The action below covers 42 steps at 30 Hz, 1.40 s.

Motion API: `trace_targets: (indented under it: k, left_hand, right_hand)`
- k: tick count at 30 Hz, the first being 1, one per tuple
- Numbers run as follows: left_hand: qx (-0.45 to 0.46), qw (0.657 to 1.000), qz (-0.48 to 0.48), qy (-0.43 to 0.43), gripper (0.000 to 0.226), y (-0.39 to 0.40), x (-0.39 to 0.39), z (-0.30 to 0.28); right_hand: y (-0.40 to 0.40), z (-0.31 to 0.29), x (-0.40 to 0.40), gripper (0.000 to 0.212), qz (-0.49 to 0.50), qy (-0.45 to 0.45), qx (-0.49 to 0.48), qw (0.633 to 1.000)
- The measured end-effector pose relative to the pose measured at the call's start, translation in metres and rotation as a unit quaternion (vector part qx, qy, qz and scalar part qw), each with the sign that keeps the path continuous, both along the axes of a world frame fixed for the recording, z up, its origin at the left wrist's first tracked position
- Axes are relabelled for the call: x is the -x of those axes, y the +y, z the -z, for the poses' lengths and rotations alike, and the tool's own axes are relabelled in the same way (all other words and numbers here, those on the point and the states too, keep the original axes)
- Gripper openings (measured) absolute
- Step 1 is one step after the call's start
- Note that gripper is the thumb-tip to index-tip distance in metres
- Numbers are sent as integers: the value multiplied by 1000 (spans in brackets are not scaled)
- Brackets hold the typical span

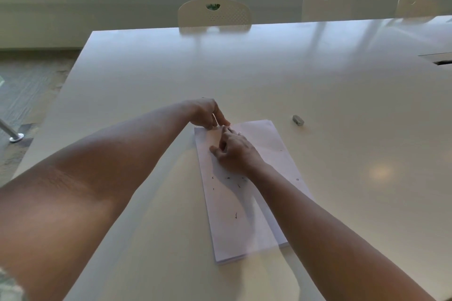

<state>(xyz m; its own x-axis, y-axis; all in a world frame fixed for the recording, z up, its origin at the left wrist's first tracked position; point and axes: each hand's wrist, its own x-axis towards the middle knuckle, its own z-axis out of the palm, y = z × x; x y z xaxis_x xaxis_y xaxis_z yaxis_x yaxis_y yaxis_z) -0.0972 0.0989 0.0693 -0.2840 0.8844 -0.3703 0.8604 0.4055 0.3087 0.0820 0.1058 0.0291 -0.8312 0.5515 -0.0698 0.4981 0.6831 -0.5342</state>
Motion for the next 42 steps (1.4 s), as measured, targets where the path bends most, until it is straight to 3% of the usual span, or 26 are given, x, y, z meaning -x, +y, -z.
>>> trace_targets:
  k: [10, 13, 16, 20, 26, 30, 33, 36, 39, 42]
  left_hand:
    - [-36, 999, -15, -15, 47, 1, -1, 4]
    - [-40, 999, -20, -18, 48, 1, 0, 6]
    - [-36, 999, -19, -15, 51, 0, 1, 7]
    - [-35, 999, -18, -19, 49, 1, 2, 8]
    - [-39, 999, -24, -17, 49, 0, 1, 9]
    - [-43, 999, -26, -22, 51, -2, 1, 9]
    - [-45, 998, -26, -27, 52, -6, 1, 10]
    - [-52, 998, -21, -30, 52, -9, 0, 11]
    - [-65, 997, -18, -30, 53, -11, -1, 12]
    - [-77, 996, -18, -31, 53, -14, -2, 14]
  right_hand:
    - [-52, -10, 12, 36, -134, 13, 37, 990]
    - [-53, -8, 16, 36, -88, 62, 12, 994]
    - [-55, -2, 21, 37, -111, 11, -27, 993]
    - [-68, -9, 17, 38, -169, 26, 45, 984]
    - [-56, -3, 15, 35, -63, 73, 18, 995]
    - [-60, -2, 11, 32, -131, 39, 55, 989]
    - [-58, -7, 6, 24, -77, 106, 101, 986]
    - [-39, -6, -3, 30, 27, 140, 64, 988]
    - [-17, 1, -17, 40, 122, 112, 8, 986]
    - [-5, 9, -29, 61, 186, 29, -19, 982]
